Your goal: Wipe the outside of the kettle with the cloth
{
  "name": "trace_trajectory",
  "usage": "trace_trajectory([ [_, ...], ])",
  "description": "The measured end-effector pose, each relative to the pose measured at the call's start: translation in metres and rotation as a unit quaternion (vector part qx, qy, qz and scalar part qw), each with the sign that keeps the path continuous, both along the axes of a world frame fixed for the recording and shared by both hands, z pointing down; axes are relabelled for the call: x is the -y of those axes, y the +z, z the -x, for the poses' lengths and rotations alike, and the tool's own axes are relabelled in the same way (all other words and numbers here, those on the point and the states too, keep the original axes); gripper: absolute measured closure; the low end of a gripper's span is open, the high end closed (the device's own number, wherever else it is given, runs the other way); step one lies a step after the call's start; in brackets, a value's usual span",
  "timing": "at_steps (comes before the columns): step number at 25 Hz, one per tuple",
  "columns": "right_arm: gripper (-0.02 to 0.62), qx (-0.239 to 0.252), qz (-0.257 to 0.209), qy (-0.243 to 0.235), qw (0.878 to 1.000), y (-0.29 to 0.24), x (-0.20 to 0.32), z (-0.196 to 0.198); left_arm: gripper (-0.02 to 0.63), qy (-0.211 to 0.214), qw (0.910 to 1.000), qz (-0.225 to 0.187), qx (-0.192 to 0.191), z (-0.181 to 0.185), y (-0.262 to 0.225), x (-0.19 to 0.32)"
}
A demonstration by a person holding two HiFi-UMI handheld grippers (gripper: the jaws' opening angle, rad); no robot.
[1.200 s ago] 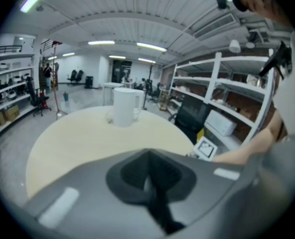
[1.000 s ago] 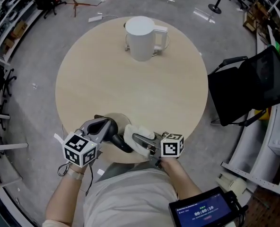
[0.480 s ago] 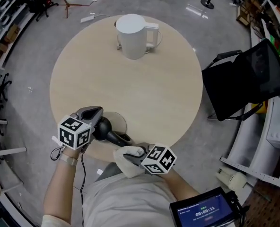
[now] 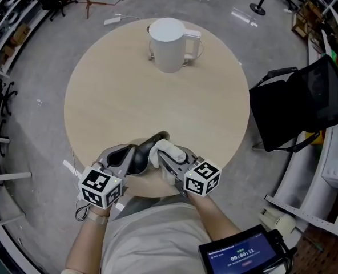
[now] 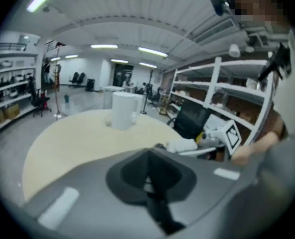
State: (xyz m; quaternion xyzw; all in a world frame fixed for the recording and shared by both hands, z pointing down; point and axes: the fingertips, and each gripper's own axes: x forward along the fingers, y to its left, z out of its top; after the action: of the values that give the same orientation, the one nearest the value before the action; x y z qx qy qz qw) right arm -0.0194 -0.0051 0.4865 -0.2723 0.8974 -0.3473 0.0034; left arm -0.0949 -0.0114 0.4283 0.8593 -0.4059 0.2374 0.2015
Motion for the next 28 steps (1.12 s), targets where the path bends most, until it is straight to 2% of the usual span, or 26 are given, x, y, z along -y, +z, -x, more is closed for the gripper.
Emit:
trace_trajectory([
  [3,0.514,-0.145,0.043,-0.001,0.989,0.079,0.007,0.001,0.607,0.019,0.9975,-0.044,0.053,-0.012,0.004,-0.003],
  [4,0.514,-0.169,0.016,-0.001,0.985,0.078,0.01,0.001,0.607,0.017,0.9971,-0.048,0.057,-0.011,0.005,-0.003],
  [6,0.515,-0.182,-0.104,0.005,0.978,0.043,0.015,0.008,0.609,0.013,0.9978,-0.042,0.049,-0.009,0.004,0.0],
  [7,0.515,-0.191,-0.135,0.007,0.972,0.039,0.018,0.011,0.609,0.01,0.9984,-0.035,0.043,-0.008,0.005,0.001],
  [8,0.515,-0.205,-0.121,0.006,0.971,0.052,0.021,0.011,0.609,0.01,0.9988,-0.029,0.038,-0.007,0.005,0.002],
  [10,0.515,-0.228,-0.051,-0.01,0.972,0.084,0.024,0.008,0.607,0.011,0.9993,-0.019,0.03,-0.007,0.005,0.0],
  [11,0.515,-0.23,-0.059,-0.016,0.971,0.08,0.024,0.009,0.607,0.012,0.9994,-0.016,0.027,-0.007,0.005,0.0],
  [13,0.517,-0.214,-0.133,-0.012,0.968,0.049,0.022,0.014,0.607,0.01,0.9996,-0.012,0.024,-0.006,0.004,0.0],
  [14,0.517,-0.204,-0.137,-0.008,0.969,0.048,0.022,0.016,0.607,0.01,0.9996,-0.011,0.023,-0.006,0.003,0.0],
  [16,0.517,-0.203,-0.071,-0.015,0.977,0.074,0.024,0.014,0.607,0.009,0.9997,-0.01,0.023,-0.005,0.002,0.001],
  [17,0.517,-0.202,-0.061,-0.02,0.977,0.074,0.025,0.014,0.607,0.009,0.9997,-0.01,0.022,-0.005,0.002,0.001],
  [20,0.522,-0.166,-0.151,-0.021,0.974,0.033,0.02,0.02,0.607,0.007,0.9998,-0.007,0.018,-0.004,0.001,0.001],
  [21,0.52,-0.164,-0.135,-0.024,0.977,0.043,0.02,0.019,0.607,0.007,0.9998,-0.007,0.018,-0.003,0.0,0.001],
  [23,0.52,-0.167,-0.056,-0.035,0.984,0.074,0.022,0.016,0.607,0.006,0.9998,-0.009,0.019,-0.003,0.0,0.0],
  [24,0.52,-0.151,-0.056,-0.033,0.986,0.066,0.022,0.016,0.607,0.006,0.9998,-0.01,0.019,-0.003,0.001,0.0],
  [26,0.52,-0.092,-0.111,-0.009,0.99,0.021,0.015,0.019,0.607,0.004,0.9998,-0.011,0.018,-0.005,0.002,0.001],
  [27,0.52,-0.074,-0.12,0.008,0.99,0.013,0.011,0.019,0.607,0.003,0.9998,-0.011,0.019,-0.004,0.002,0.001],
  [28,0.52,-0.071,-0.105,0.025,0.992,0.022,0.008,0.017,0.607,0.002,0.9997,-0.011,0.02,-0.003,0.001,0.001],
])
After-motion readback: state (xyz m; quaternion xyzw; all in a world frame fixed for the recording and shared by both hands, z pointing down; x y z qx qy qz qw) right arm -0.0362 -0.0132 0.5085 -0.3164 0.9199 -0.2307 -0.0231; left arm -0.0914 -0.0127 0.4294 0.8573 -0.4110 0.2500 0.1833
